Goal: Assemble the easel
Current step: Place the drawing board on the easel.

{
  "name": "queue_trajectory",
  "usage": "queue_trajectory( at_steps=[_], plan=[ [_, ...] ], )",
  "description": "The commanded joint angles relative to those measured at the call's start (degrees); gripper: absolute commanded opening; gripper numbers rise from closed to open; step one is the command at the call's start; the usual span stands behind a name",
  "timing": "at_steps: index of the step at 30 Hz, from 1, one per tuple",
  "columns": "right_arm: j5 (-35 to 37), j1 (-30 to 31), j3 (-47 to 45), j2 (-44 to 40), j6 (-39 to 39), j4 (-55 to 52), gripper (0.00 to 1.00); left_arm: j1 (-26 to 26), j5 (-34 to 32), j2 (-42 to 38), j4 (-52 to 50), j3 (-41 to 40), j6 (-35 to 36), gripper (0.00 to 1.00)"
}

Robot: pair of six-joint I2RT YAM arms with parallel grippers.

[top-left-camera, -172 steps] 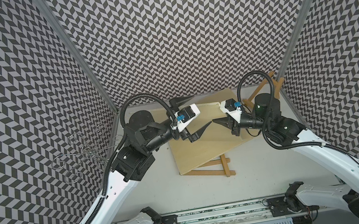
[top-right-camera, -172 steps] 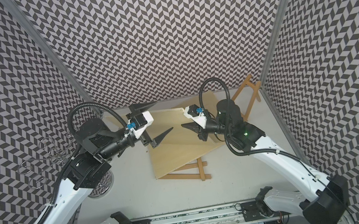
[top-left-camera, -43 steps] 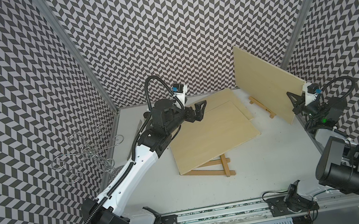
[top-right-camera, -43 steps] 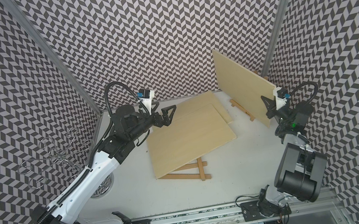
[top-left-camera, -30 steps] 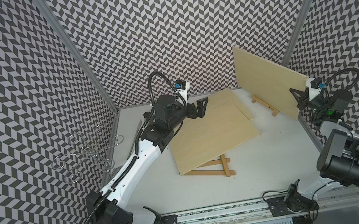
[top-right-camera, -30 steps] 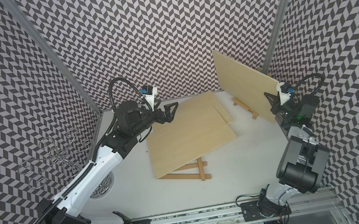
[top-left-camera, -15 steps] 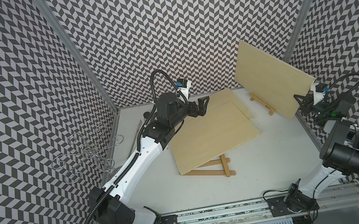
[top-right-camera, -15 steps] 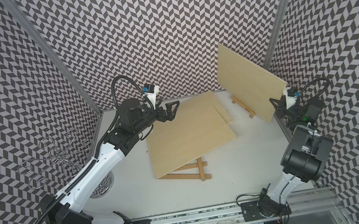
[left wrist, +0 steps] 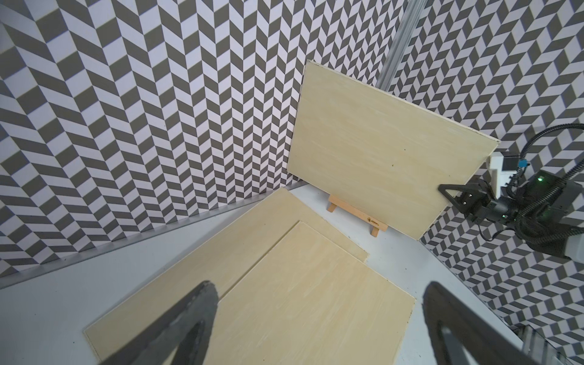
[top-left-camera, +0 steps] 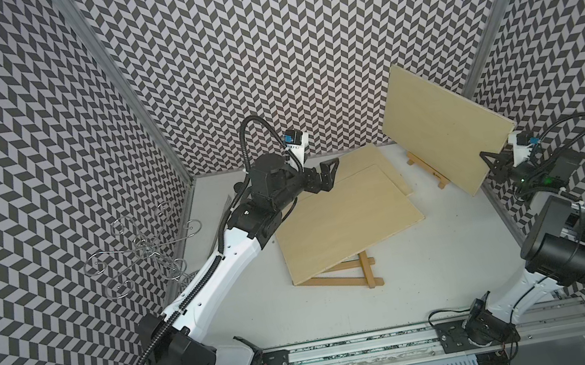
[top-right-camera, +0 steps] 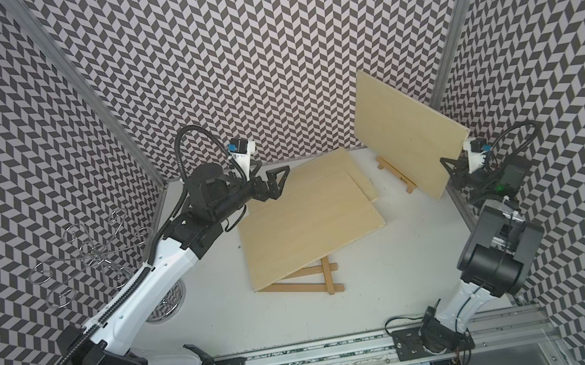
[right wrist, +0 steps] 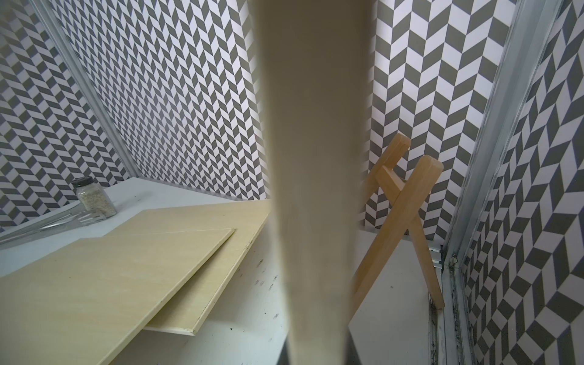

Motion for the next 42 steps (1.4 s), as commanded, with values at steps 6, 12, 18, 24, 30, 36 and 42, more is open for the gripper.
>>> queue_trajectory(
  at_steps=[6, 12, 18, 24, 30, 36, 42],
  plan=[
    [9.7, 0.6, -4.5, -4.5, 10.3, -8.3, 0.05, -0.1, 1.4, -5.8, 1.6, -3.6, -0.6, 0.99],
    [18.8, 0.5, -7.0, -6.2, 12.6, -5.3, 0.27, -0.1, 1.4, -8.0, 2.1, -4.9, -0.8, 0.99],
    [28.0, 0.3, -0.8, -4.5, 16.4, -11.9, 0.78, -0.1, 1.4, -7.5, 2.1, -4.5, -1.1, 0.99],
    [29.4, 0.4, 1.5, -7.1, 22.7, -12.7, 0.93, -0.1, 0.9, -6.1, 1.5, -4.1, -1.6, 0.99],
    [45.7, 0.4, 1.1, -14.6, 33.4, -17.1, 0.98, 0.0, -2.3, -5.4, -1.2, -3.8, -2.1, 0.99],
    [55.6, 2.4, 1.1, -24.3, 40.2, -23.7, 0.98, 1.1, -4.3, -4.7, -5.1, -4.4, -4.0, 0.99],
    [54.9, 20.4, 11.9, -23.4, 32.9, -33.4, 0.99, 3.5, -3.1, -0.9, -9.9, -4.8, -7.8, 0.99]
  ],
)
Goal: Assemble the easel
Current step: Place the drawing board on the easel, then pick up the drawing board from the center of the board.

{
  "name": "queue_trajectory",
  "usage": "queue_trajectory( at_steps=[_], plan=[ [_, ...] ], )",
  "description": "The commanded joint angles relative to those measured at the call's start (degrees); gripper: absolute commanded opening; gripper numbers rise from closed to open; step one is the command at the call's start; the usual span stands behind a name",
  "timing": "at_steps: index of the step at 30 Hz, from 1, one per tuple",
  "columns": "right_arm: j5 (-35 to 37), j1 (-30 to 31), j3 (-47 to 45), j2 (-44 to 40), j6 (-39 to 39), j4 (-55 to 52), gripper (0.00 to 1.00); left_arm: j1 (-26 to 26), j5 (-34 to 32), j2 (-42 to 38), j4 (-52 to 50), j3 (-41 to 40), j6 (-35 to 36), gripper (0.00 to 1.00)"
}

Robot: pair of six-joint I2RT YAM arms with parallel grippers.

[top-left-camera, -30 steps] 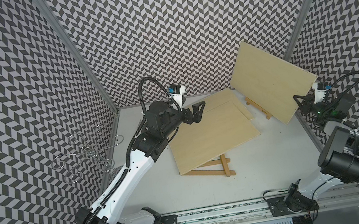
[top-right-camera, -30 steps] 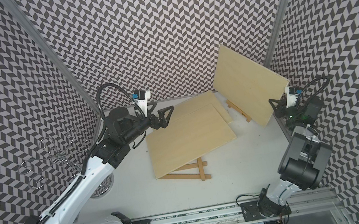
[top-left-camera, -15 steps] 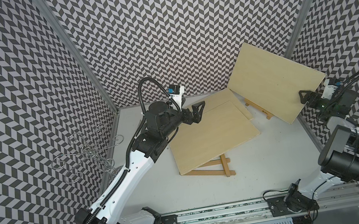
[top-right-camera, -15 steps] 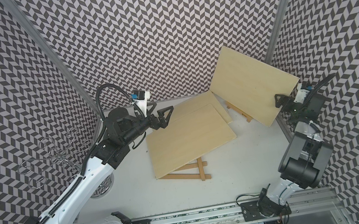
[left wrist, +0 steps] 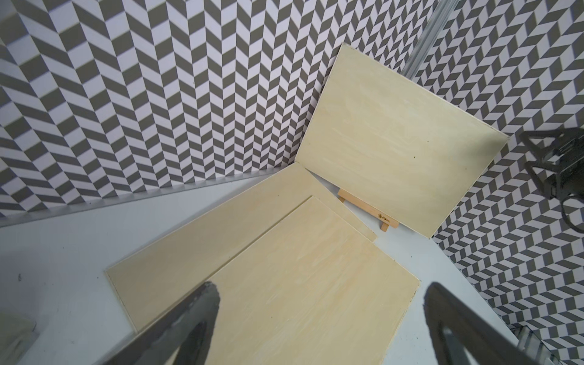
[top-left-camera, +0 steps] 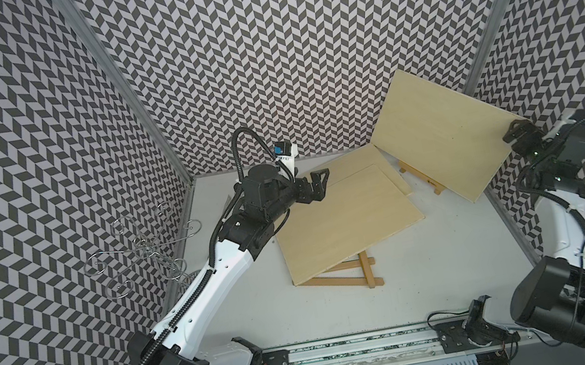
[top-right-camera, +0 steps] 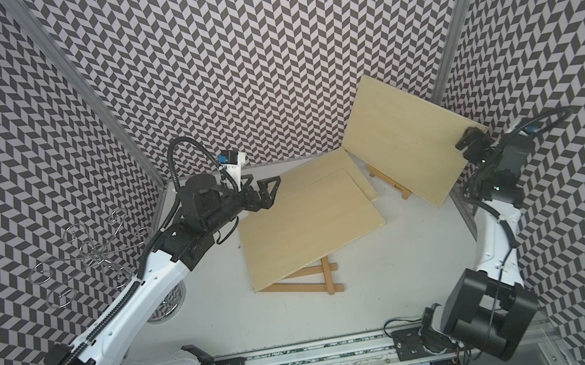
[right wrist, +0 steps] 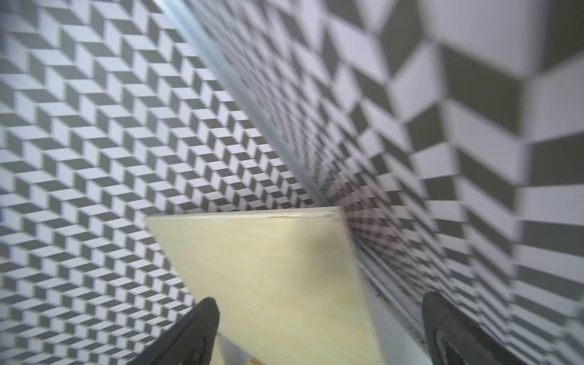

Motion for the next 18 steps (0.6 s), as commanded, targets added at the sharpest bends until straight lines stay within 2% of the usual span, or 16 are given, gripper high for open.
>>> queue_trajectory(
  at_steps=[1, 3, 9, 14, 18],
  plan=[
    [0.5, 12.2, 4.5, 0.5, -4.8, -5.7, 0.99, 1.7, 0.5, 3.4, -5.6, 0.2, -3.7, 0.99],
    [0.7, 22.3, 3.0, 0.0, -7.9, -6.3, 0.99, 3.6, 2.4, 6.0, -8.9, 1.0, -4.9, 0.99],
    [3.3, 44.2, -7.7, -0.3, -9.3, -4.9, 1.0, 9.8, 1.9, 8.1, -13.2, -4.0, -8.7, 0.99],
    [3.4, 53.2, -11.1, 0.6, -9.1, -6.0, 0.99, 12.3, -0.6, 7.7, -14.2, -10.1, -9.8, 0.99],
    [9.7, 56.7, -9.8, 0.5, -10.8, -6.6, 0.99, 14.5, 0.2, 8.5, -15.1, -12.2, -10.5, 0.99]
  ],
)
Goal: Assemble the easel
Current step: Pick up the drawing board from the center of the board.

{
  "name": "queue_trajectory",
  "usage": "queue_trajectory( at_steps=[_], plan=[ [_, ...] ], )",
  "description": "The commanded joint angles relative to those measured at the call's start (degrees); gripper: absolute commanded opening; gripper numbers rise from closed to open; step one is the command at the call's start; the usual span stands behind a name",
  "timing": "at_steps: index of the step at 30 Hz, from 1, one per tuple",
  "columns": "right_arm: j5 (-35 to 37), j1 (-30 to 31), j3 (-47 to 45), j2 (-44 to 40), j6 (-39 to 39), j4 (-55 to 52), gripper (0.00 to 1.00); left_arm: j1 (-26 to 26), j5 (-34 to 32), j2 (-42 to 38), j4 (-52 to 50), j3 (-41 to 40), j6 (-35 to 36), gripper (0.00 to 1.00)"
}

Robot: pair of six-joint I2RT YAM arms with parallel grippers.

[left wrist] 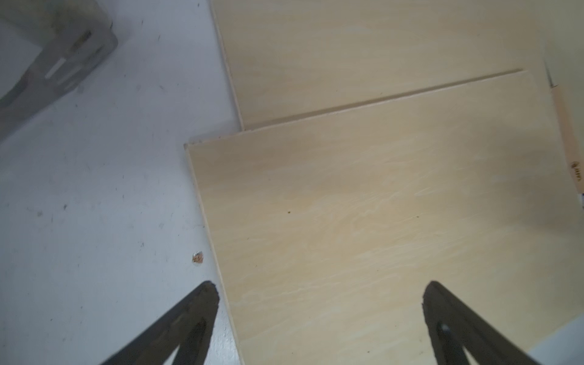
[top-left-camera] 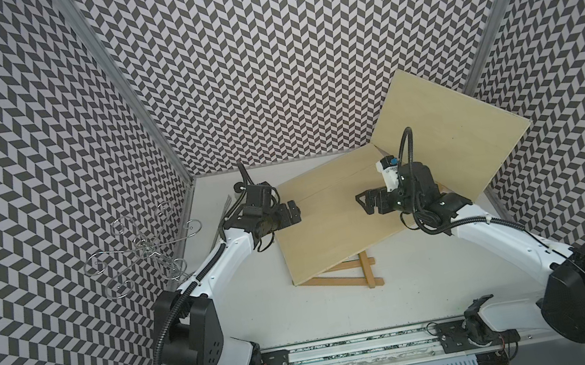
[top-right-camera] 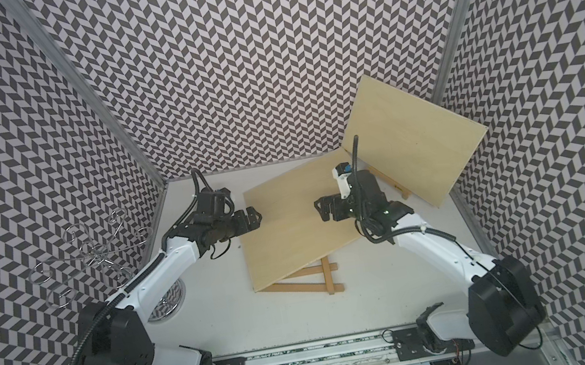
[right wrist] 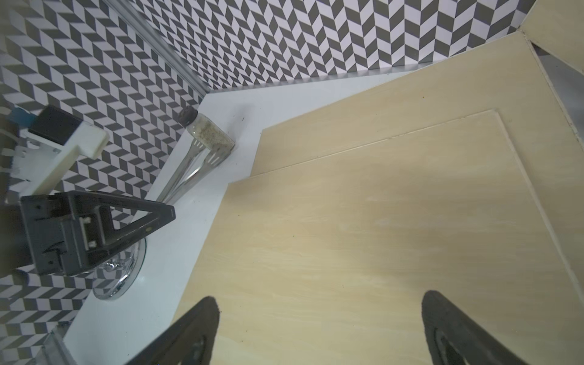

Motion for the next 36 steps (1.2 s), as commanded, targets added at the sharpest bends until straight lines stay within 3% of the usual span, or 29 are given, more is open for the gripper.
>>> queue_trajectory(
  at_steps=[1, 6, 8, 10, 12, 13, 14, 19, 24, 27, 30, 36],
  plan=[
    [7.8, 2.3, 3.1, -0.7, -3.0, 2.0, 0.99, 1.7, -0.5, -0.4, -0.7, -1.1, -2.0, 0.99],
    [20.5, 4.2, 8.1, -2.5, -6.6, 7.2, 0.99, 2.2, -3.9, -1.3, 2.3, -2.8, -1.0, 0.99],
    [24.4, 3.8, 6.2, -4.1, -1.4, 12.8, 0.99, 2.2, -3.2, -1.3, 4.8, -4.4, -0.8, 0.99],
    [26.4, 2.2, 5.6, -4.9, 10.0, 12.4, 0.99, 2.2, -2.0, -1.0, 5.9, -5.6, -1.5, 0.99],
    [16.0, -1.3, 4.4, -5.5, 13.0, 14.5, 0.99, 2.2, -1.9, -0.8, 5.8, -6.4, -2.9, 0.99],
    [7.3, -3.3, 2.9, -5.7, 11.3, 18.0, 0.99, 2.2, -2.4, -0.9, 5.7, -6.9, -4.0, 0.99],
    [3.3, -4.0, 2.1, -5.8, 9.8, 19.9, 0.99, 2.2, -3.0, -1.3, 5.8, -7.5, -5.0, 0.99],
    [2.4, -4.0, 4.7, -3.0, 5.5, 11.5, 0.99, 2.2, -5.5, -4.1, 8.0, -12.3, -8.3, 0.99],
    [3.4, -5.0, 7.8, 1.0, 5.2, 3.3, 0.99, 3.5, -5.1, -2.6, 6.9, -12.2, -3.1, 0.99],
    [6.7, -7.1, 8.5, 4.3, 9.5, 0.5, 0.99, 6.2, 1.8, 0.3, 8.7, -13.9, -1.8, 0.99],
    [4.9, -10.1, 9.0, 6.7, 12.0, -1.0, 0.99, 7.5, 10.0, 1.3, 12.5, -17.1, -2.2, 0.99],
    [4.1, -12.8, 9.4, 11.2, 10.3, -1.3, 1.0, 7.7, 16.8, -0.2, 20.4, -21.4, -2.7, 0.99]
  ],
)
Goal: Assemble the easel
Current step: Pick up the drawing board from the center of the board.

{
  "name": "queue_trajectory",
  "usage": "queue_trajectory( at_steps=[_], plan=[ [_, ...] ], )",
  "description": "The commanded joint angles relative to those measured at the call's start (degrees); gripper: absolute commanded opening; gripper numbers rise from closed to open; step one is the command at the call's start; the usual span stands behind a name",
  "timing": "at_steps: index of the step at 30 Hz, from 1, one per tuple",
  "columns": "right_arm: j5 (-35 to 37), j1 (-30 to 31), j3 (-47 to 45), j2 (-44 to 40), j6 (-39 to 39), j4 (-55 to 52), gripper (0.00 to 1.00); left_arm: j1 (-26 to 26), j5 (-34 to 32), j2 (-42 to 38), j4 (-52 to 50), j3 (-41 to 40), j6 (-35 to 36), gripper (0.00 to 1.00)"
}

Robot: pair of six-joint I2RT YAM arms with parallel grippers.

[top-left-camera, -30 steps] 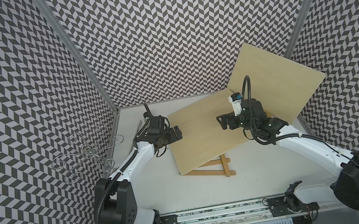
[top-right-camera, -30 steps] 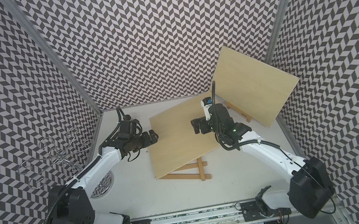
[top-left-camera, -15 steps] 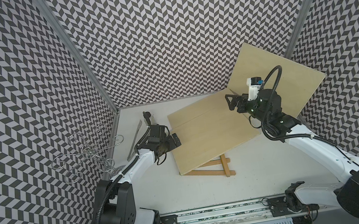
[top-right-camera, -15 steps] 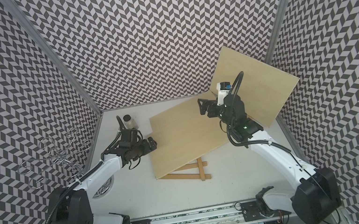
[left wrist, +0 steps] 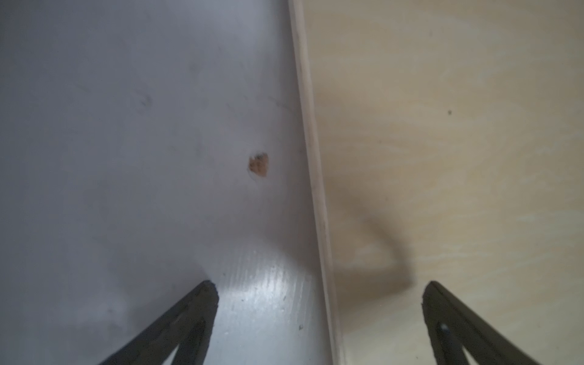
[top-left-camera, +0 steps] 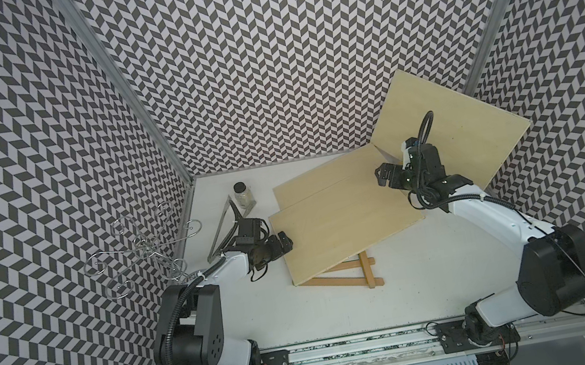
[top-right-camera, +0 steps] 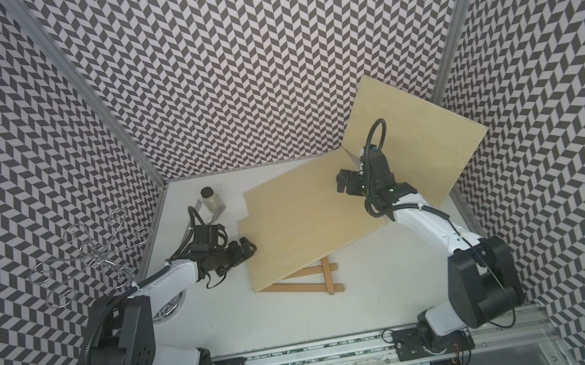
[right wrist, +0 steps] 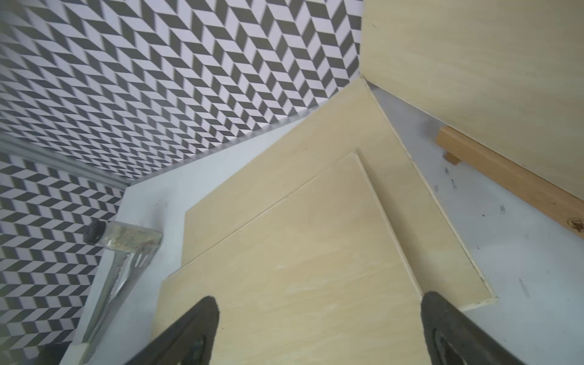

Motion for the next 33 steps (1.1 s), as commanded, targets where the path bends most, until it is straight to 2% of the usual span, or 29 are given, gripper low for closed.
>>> queue_trajectory(
  at_steps=[1, 6, 10, 16, 21, 24, 28, 33],
  plan=[
    [-0.5, -1.4, 2.3, 2.7, 0.6, -0.5, 1.0, -0.2, 6.0, -0.2, 5.7, 0.7, -0.2, 0.99],
    [-5.0, -5.5, 3.3, 7.8, 0.0, -2.9, 0.99, -0.2, 6.4, 0.6, 5.9, 1.2, -0.9, 0.99],
    [-7.5, -5.5, 2.4, 10.6, -2.5, -3.4, 0.98, -0.3, 5.6, 1.7, 4.9, 2.1, -0.5, 0.99],
    [-12.0, -5.4, -3.5, 9.3, -1.6, -0.3, 0.97, -0.5, 5.3, 4.6, 3.2, 3.5, 0.8, 0.99],
    [-14.3, -5.3, -7.0, 8.6, 0.1, 2.1, 0.96, -0.8, 13.8, 5.0, 7.1, 3.3, 1.4, 0.99],
    [-14.0, -5.2, -8.0, 8.7, 0.0, 2.5, 0.95, -0.8, 16.8, 4.2, 7.4, 3.8, 1.8, 0.99],
    [-13.6, -5.0, -8.5, 9.2, 0.0, 3.2, 0.94, -0.8, 18.2, 1.6, 6.0, 4.3, 2.5, 0.95],
    [-12.5, -4.2, -8.0, 10.4, -0.2, 3.2, 0.94, -0.8, 18.6, -3.3, 3.6, 4.9, 2.1, 0.85]
  ],
)
